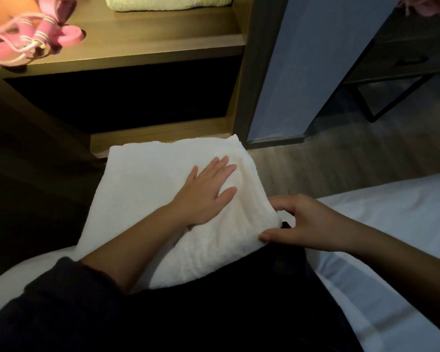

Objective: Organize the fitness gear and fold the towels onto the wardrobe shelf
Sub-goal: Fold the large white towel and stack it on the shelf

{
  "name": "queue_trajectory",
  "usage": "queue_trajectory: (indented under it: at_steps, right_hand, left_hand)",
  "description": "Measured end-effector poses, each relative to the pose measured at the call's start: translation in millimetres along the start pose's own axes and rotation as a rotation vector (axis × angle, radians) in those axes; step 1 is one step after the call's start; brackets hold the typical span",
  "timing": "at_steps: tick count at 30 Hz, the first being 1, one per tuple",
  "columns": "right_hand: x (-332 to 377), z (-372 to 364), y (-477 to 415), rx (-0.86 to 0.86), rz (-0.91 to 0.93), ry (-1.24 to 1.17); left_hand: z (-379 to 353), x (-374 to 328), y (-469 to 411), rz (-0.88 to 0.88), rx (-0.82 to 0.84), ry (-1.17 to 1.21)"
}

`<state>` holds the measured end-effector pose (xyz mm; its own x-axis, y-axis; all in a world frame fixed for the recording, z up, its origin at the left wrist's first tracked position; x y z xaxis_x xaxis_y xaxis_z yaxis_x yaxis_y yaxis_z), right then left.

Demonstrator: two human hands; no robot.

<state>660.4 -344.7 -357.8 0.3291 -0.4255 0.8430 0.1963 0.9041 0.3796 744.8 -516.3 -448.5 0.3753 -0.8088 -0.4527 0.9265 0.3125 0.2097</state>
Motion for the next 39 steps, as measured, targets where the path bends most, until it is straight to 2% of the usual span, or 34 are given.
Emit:
queue_trajectory:
  at_steps: [2,6,8,10,16,21,24,28,31,35,39]
  right_hand:
    - [-0.3,-4.3,-4.9,0.111,-0.048,-0.184]
    - [-12.7,-17.0,-17.8,0.459,-0.401,-0.628]
    - [-15.3,-17.0,-22.6,0.510,-0.557,-0.833]
    - [-15.9,-18.8,-26.7,0.534,-0.617,-0.877]
    - [-20.6,-23.0,-27.8,0.558,-0.644,-1.017]
    - [-18.6,-20.5,-31.6,0.718,-0.617,-1.072]
    - [-21.1,-20.9,-35.3,0.737,-0.630,-1.106]
    - [-10.0,-23.1,-40.3,0.797,-0.466,-1.074]
    - [-5.1,-26.4,-48.0,0.712,-0.379,-1.038]
    - [-12.3,-32.2,-48.0,0.635,-0.511,-1.223]
    - [-7.6,-38.4,-41.5,0.794,-0.518,-1.362]
  left_hand:
    - [1.4,2.5,-1.0,-0.042,-0.001,0.004]
    - [-1.3,3.8,-0.1,-0.049,-0.066,0.009]
    - [-2.2,2.6,-1.5,-0.061,-0.076,0.020]
    - [-2.1,1.7,-2.5,-0.075,-0.073,0.023]
    - [-2.2,6.9,-0.2,-0.072,-0.101,0.051]
    - [-2.1,1.8,-6.3,-0.046,-0.069,0.085]
    - [-1.5,-1.2,-10.2,-0.028,-0.033,0.093]
    - [3.7,-0.2,-5.6,-0.010,-0.041,0.151]
    - [8.8,1.5,-4.2,-0.012,-0.028,0.229]
    - [8.6,-1.1,-4.1,-0.042,-0.023,0.173]
    - [3.7,0.7,-4.2,-0.058,-0.058,0.097]
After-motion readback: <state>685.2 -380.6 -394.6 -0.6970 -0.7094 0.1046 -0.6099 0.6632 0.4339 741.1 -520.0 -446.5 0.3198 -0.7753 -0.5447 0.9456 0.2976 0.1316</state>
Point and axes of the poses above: each hand's wrist, its own y-axis away from the middle knuckle, its own z-axis out of the back of the hand, x = y × z, the point moved 5 cm from there along -y, towards the middle knuckle, and after that the axes turned 4 degrees about -x, right-handed, at the moved point
